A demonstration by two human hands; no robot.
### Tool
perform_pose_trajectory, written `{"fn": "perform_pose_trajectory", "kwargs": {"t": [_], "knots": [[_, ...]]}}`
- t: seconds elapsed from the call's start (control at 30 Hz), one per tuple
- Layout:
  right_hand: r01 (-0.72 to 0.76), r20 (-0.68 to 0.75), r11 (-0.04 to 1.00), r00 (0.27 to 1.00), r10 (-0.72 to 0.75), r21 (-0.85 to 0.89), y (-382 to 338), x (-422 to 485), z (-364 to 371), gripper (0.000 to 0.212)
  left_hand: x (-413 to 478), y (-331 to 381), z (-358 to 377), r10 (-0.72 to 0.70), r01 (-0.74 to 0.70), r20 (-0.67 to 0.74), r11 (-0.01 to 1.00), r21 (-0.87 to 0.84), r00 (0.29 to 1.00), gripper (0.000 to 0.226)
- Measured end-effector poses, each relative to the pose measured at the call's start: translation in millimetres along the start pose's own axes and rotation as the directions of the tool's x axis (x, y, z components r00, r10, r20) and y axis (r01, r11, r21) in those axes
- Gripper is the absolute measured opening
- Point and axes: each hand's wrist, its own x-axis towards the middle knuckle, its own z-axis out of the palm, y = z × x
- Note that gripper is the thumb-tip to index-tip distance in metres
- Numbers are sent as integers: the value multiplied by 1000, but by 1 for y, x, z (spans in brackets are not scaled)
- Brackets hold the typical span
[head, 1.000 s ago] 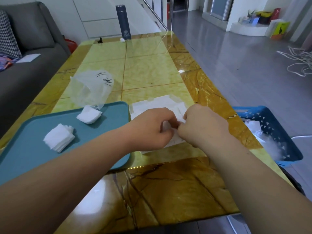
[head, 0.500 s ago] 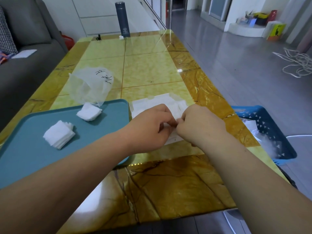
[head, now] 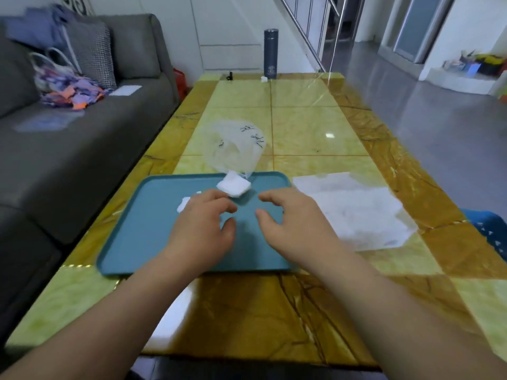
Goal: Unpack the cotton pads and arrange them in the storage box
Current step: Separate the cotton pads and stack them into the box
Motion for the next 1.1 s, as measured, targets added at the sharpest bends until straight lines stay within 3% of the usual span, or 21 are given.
{"fn": "perform_pose_trajectory", "kwargs": {"t": [0.07,0.17,0.4,0.63,0.8,0.93,1.1], "knots": [[33,42,999,999,-32,-39,-10,13,18,46,2,-16,-8,-99,91,63,990,112,993,38],[75,130,989,990,-59,-127,-17,42,41,50,8,-35,-10,-154,133,146,980,147,977,47],[140,332,916,943,-8,-376,-9,112,89,37,19,-50,-7,-79,89,155,994,-57,985,27],[44,283,967,959,30,-252,-6,80,73,26,16,-51,-10,-10,27,191,996,-86,982,29],[-30,301,969,948,105,-244,-3,45,39,8,11,-33,-3,81,-82,78,996,15,994,24],[-77,287,974,948,137,-211,4,25,27,30,6,-10,10,147,-148,-19,986,-78,989,21],[-99,214,990,970,119,-99,15,15,23,56,1,-1,30,19,0,104,984,-180,994,30]]}}
